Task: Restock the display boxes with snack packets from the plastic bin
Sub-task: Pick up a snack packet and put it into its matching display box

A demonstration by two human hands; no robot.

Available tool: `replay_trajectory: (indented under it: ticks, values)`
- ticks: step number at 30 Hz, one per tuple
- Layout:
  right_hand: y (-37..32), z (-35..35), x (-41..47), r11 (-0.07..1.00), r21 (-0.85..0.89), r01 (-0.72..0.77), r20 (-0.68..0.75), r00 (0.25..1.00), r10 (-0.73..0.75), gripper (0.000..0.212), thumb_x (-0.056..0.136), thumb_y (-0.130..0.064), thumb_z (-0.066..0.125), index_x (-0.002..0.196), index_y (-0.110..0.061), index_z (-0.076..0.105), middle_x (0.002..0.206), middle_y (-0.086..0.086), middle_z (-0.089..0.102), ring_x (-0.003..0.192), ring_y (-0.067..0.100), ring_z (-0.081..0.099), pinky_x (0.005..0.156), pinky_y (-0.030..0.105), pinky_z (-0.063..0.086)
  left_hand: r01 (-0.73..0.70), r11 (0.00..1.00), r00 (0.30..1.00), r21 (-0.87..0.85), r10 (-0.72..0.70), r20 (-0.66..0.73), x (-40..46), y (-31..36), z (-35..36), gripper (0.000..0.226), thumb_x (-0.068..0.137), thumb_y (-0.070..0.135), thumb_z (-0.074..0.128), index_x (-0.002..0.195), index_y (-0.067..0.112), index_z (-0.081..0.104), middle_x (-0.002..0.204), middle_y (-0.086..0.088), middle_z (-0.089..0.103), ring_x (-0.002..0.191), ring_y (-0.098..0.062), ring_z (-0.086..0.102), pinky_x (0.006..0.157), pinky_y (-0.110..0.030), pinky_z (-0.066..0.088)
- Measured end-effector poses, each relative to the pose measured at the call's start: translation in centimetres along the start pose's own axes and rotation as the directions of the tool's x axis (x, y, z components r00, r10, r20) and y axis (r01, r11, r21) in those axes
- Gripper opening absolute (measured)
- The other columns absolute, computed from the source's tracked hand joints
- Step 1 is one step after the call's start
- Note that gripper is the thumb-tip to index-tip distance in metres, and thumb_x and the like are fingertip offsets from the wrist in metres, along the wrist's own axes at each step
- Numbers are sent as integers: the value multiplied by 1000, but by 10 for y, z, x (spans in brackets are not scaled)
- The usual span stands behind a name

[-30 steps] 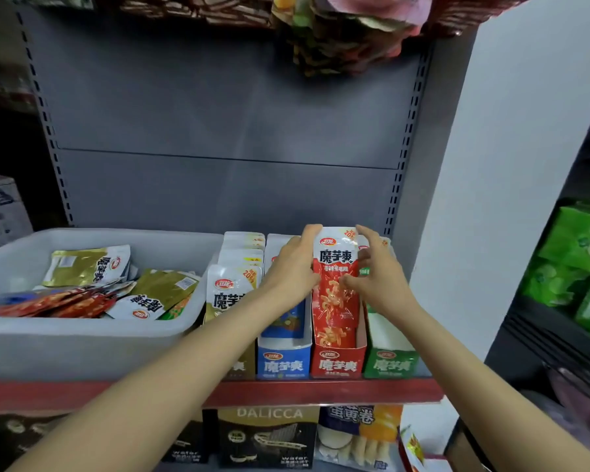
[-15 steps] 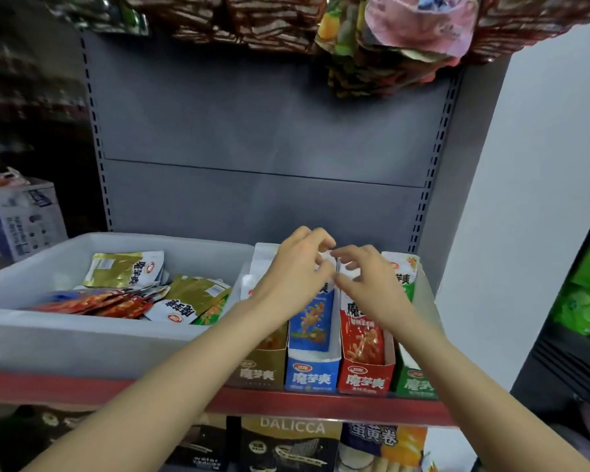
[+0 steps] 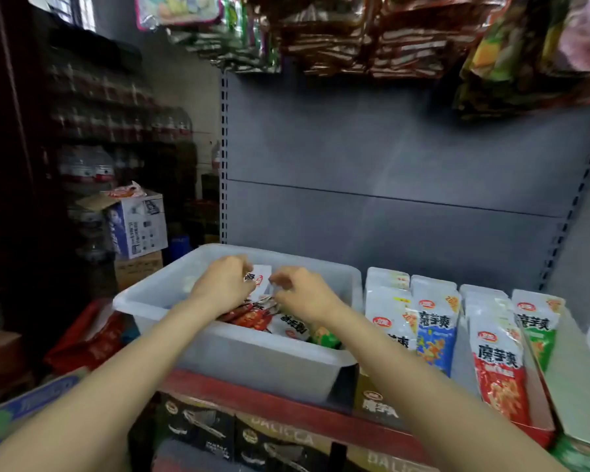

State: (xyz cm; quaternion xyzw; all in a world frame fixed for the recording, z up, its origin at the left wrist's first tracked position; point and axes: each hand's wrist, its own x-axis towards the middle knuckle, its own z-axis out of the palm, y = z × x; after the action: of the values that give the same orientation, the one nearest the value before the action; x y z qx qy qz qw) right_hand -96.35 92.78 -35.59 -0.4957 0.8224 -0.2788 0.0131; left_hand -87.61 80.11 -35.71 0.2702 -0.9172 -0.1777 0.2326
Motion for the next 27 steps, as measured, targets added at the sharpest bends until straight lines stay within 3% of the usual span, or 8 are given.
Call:
replay_trajectory:
  ticks: [5,11,13,16,18,22,25,27]
  values:
    - [-13,30,36,983,-182,-20,274,959,71,48,95,-16,45,142,-11,37,147,12,40,132,30,40,104,33,34,-24,956,898,294,-108,426,12,-40,-11,43,88,46,58,113,12,55,116,-7,60,104,-23,55,85,-30,43]
    - [-13,35,51,977,-202,-65,345,929,133,48,97,-12,43,144,-11,35,147,12,39,132,29,41,108,37,35,-94,968,885,231,-25,466,13,-42,-18,25,84,33,68,91,10,67,89,-4,65,85,-22,59,75,-31,45]
    - [-12,33,51,981,-169,-91,323,935,142,45,97,-14,44,142,-11,39,145,12,43,127,29,46,104,36,39,-171,943,914,287,43,404,10,-36,-21,23,86,26,63,70,11,56,69,-1,55,71,-22,54,66,-31,40]
    - [-16,29,45,996,-29,-80,200,976,84,40,99,-28,44,133,-8,48,134,14,52,119,29,51,97,35,40,-186,904,977,385,127,173,6,-19,-24,14,91,14,51,78,8,52,76,-6,50,80,-30,57,63,-33,37]
    - [-20,28,44,968,221,-121,75,991,107,45,99,-35,43,132,-6,48,127,16,56,116,30,53,98,39,41,-134,925,991,355,130,36,4,-10,-25,14,89,7,47,77,7,53,78,-12,57,79,-32,59,59,-32,35]
    - [-22,27,49,667,711,-224,-11,944,329,29,93,-31,53,119,-19,49,80,1,56,79,21,60,94,48,50,-176,943,970,283,216,-114,-10,4,-26,23,95,21,44,98,15,66,93,-12,68,91,-31,61,67,-34,41]
    - [-20,12,36,442,866,-234,54,922,382,57,93,-2,49,144,-3,24,93,13,61,66,15,61,79,31,56,-282,936,935,211,318,-158,-26,8,-24,27,94,41,47,106,28,68,95,-2,72,95,-24,62,75,-34,48]
    - [-16,0,22,408,891,-200,29,921,388,57,90,8,47,143,-4,30,87,16,60,67,21,61,70,30,54,-317,939,928,134,336,-159,-36,11,-23,38,84,59,49,105,34,70,97,4,73,96,-19,64,80,-34,49]
